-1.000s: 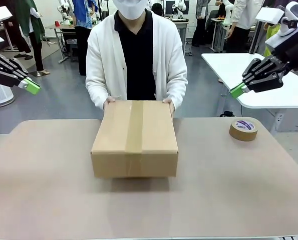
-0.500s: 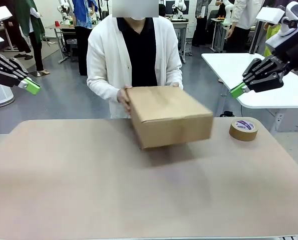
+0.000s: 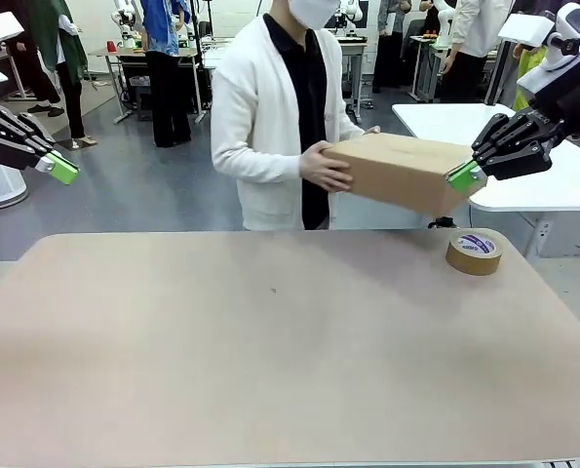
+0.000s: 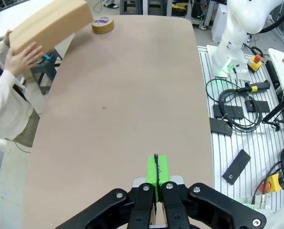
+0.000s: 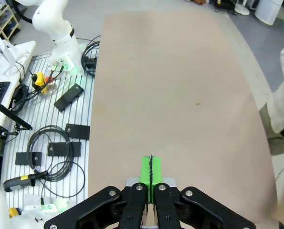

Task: Wrap the clocks to prevent damage.
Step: After the human seals the box with tape, release both hands from the side flaps of the Package Box.

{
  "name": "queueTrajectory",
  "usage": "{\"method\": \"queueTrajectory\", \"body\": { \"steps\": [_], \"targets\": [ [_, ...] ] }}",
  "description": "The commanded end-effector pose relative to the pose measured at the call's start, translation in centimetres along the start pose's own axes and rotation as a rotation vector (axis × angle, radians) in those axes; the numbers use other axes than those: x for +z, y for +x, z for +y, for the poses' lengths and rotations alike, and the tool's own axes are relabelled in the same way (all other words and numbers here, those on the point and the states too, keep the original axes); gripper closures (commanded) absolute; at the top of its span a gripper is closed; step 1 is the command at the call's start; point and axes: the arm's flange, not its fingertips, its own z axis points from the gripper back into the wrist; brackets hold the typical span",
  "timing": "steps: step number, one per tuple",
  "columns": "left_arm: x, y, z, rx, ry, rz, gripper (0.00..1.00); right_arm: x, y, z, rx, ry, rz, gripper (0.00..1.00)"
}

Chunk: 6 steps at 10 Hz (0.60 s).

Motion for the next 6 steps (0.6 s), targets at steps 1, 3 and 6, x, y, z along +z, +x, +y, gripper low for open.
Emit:
{"method": "queueTrajectory", "body": {
  "steps": [1, 3, 6],
  "targets": [
    [0.0, 0.17, 0.12, 0.009, 0.01, 0.011, 1.0, -0.2, -0.12, -0.12, -0.007, -0.006, 0.018, 0.99],
    [0.0, 0.17, 0.12, 0.009, 0.01, 0.011, 1.0, -0.2, -0.12, -0.12, -0.007, -0.006, 0.018, 0.99],
    [0.03, -0.18, -0.12, -0.018, -0.01, -0.007, 0.41, -0.28, -0.05, 0.23, 0.014, 0.01, 0.008, 0.4]
  ]
}}
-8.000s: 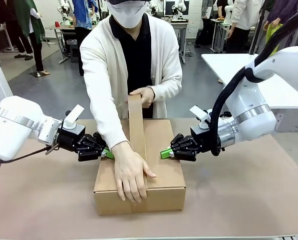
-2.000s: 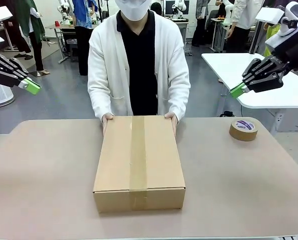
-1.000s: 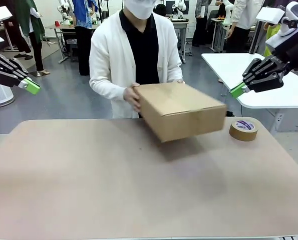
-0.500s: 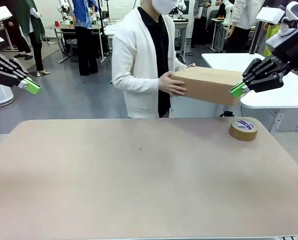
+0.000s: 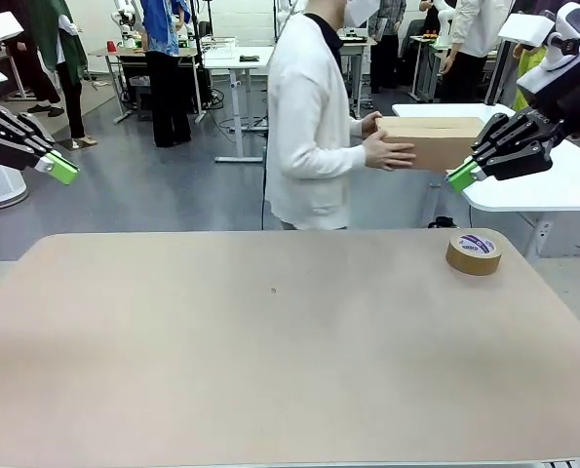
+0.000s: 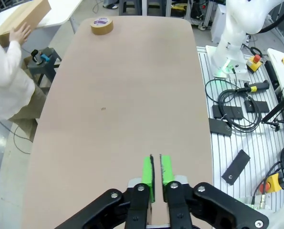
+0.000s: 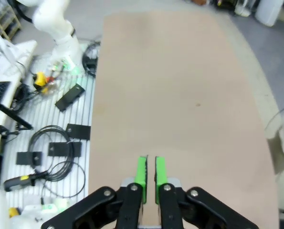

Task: Wrap the clocks to prevent damage.
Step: After the human seals the box with tape, release both hands from the side flaps of the Package Box.

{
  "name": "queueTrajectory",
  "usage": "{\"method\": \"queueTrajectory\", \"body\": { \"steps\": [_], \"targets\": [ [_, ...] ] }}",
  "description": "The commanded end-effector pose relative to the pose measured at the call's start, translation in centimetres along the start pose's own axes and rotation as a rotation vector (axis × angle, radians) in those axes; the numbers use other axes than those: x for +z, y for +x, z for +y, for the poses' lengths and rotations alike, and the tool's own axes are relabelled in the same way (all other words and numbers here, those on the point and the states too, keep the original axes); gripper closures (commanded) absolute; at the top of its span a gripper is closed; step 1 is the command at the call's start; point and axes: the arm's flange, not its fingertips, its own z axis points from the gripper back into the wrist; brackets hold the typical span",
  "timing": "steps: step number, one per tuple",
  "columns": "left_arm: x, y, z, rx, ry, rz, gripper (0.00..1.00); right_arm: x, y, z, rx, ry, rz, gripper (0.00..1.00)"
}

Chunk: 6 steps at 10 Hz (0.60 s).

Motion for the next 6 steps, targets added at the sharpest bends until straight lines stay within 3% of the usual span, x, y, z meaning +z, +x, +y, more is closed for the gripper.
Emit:
{"method": "queueTrajectory", "body": {
  "steps": [1, 2, 3, 4, 6],
  "targets": [
    [0.2, -0.12, 0.01, -0.017, -0.008, -0.002, 0.0, -0.22, -0.14, 0.19, 0.012, 0.004, 0.014, 0.0],
    [0.15, -0.19, -0.19, -0.018, -0.005, -0.002, 0.0, -0.26, -0.19, 0.31, 0.011, 0.006, 0.02, 0.37],
    [0.1, -0.26, -0.26, -0.017, -0.005, -0.001, 0.0, -0.3, -0.2, 0.39, 0.01, 0.009, 0.022, 0.0],
    [0.17, -0.21, -0.12, -0.016, -0.007, 0.002, 0.19, -0.34, -0.16, 0.36, 0.007, 0.012, 0.024, 0.0],
    [0.08, -0.25, -0.01, -0.01, -0.005, 0.0, 0.0, -0.38, -0.22, 0.38, 0.001, 0.016, 0.027, 0.0]
  ]
}}
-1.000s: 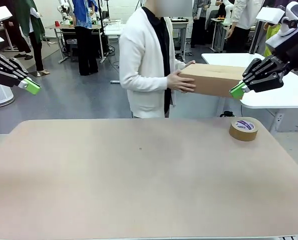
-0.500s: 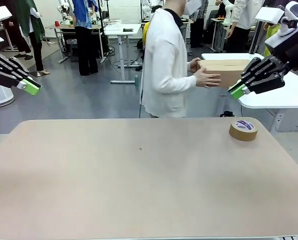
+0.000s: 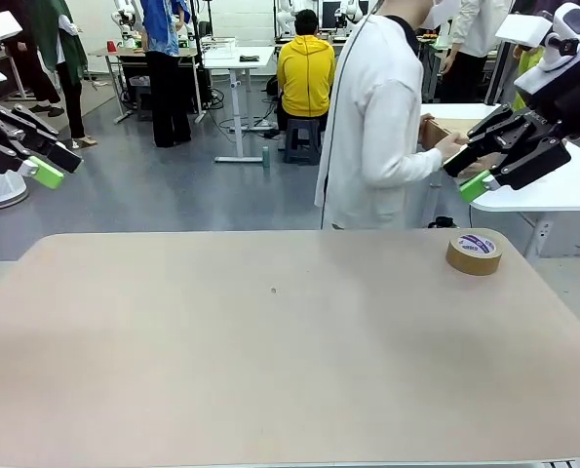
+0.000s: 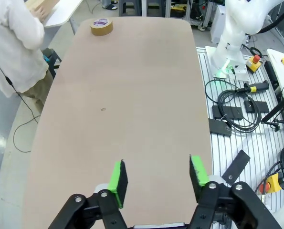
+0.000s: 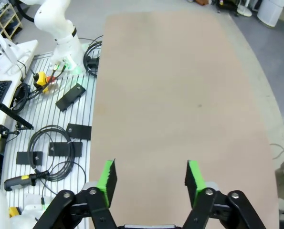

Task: Wrap the clocks to prevent damage.
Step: After the human seals the box with tape, release both hands from the side flaps of the Package Box.

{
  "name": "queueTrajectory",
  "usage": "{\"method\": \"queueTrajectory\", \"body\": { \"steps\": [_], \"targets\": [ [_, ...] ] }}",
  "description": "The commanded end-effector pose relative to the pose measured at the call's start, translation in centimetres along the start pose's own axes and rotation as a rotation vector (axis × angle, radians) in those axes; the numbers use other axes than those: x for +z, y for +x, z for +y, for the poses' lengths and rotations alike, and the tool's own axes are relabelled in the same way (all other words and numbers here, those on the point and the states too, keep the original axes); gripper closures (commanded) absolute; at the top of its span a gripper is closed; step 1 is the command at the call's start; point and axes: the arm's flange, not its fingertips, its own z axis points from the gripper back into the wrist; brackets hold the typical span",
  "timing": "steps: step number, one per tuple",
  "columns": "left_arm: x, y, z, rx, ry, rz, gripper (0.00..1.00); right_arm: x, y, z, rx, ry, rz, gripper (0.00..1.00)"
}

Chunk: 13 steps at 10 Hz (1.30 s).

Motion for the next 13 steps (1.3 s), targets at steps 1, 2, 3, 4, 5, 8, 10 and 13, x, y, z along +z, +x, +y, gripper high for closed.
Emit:
{"method": "queueTrajectory", "body": {
  "steps": [1, 2, 3, 4, 5, 8, 10, 13],
  "targets": [
    [-0.1, -0.2, -0.1, -0.011, -0.003, 0.005, 0.0, -0.2, -0.4, 0.4, -0.004, 0.014, 0.027, 0.0],
    [-0.1, -0.3, 0.0, -0.011, -0.001, 0.006, 0.0, -0.2, -0.4, 0.4, -0.005, 0.014, 0.026, 0.0],
    [0.0, -0.2, 0.2, -0.011, 0.001, 0.006, 0.12, -0.2, -0.4, 0.3, -0.008, 0.011, 0.024, 0.0],
    [-0.1, -0.2, 0.3, -0.007, 0.012, -0.004, 0.03, -0.2, -0.5, 0.3, -0.009, 0.011, 0.009, 0.0],
    [-0.2, -0.4, 0.3, 0.001, 0.027, -0.026, 0.0, -0.2, -0.9, 0.3, -0.007, 0.01, -0.029, 0.0],
    [0.6, -3.0, 0.7, -0.031, 0.058, -0.224, 0.0, 0.4, -2.9, 0.0, 0.007, -0.024, -0.304, 0.0],
    [2.0, -7.4, 0.7, -0.003, 0.078, -0.366, 0.0, 0.7, -5.7, -0.1, -0.005, -0.047, -0.466, 0.0],
    [3.7, -11.6, 0.5, 0.024, 0.154, -0.463, 0.0, -0.3, -9.1, 0.2, -0.053, -0.066, -0.487, 0.0]
  ]
}}
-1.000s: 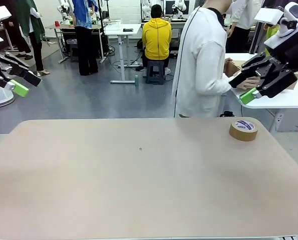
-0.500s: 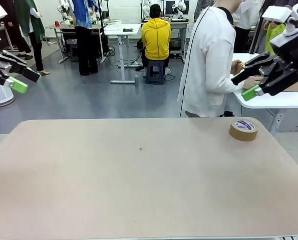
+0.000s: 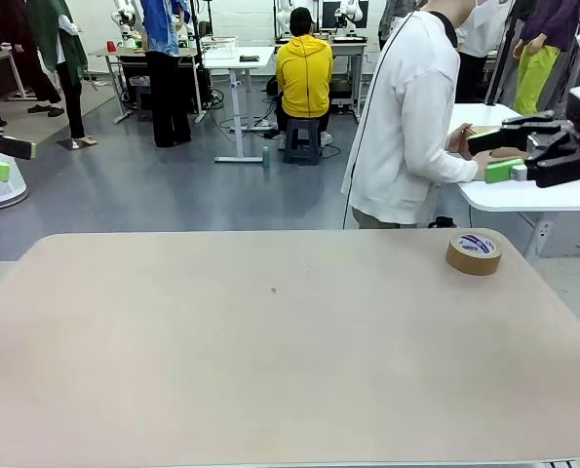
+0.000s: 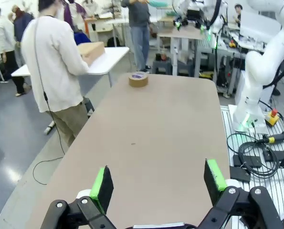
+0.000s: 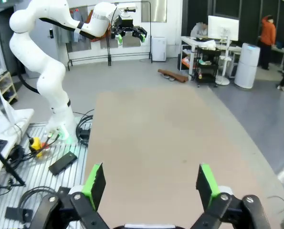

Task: Wrap the clocks to prevent damage.
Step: After the human seals the box with tape, release both hands from the side flaps of the Package Box.

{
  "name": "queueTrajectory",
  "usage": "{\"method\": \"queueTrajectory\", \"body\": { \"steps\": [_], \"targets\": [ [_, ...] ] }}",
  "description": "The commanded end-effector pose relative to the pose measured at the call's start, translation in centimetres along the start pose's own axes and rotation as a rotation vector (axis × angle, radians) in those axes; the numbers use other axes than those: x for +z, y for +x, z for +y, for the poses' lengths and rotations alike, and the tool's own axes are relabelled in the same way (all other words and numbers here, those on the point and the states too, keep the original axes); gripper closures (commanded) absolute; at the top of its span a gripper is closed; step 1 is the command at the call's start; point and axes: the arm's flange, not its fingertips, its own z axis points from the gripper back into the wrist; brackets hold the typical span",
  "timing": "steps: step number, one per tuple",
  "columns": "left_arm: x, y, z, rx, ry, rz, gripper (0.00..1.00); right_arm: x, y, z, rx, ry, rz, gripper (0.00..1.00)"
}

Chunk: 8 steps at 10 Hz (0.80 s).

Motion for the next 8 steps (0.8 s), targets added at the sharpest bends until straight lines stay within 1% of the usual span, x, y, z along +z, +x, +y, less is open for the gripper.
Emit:
{"method": "queueTrajectory", "body": {
  "steps": [1, 2, 3, 4, 5, 8],
  "targets": [
    [1.0, -1.7, 0.1, -0.02, 0.044, -0.086, 0.0, -0.1, -2.1, 0.2, 0.006, 0.004, -0.02, 0.0],
    [1.5, -2.1, 0.0, -0.022, 0.046, -0.116, 0.0, 0.1, -2.5, 0.3, 0.002, -0.001, -0.031, 0.0],
    [1.8, -2.3, 0.0, -0.02, 0.061, -0.123, 0.0, 0.2, -2.6, 0.4, 0.007, -0.006, -0.032, 0.0],
    [1.8, -2.2, -0.2, -0.04, 0.055, -0.097, 0.0, 0.3, -2.1, 0.5, 0.022, 0.004, -0.023, 0.0],
    [2.1, -2.0, 0.0, 0.004, 0.058, -0.081, 0.0, 0.5, -2.6, 0.4, -0.013, -0.002, -0.008, 0.0],
    [2.1, -2.0, 0.0, 0.004, 0.058, -0.081, 0.0, 0.5, -2.6, 0.4, -0.013, -0.002, -0.008, 0.0]
  ]
}}
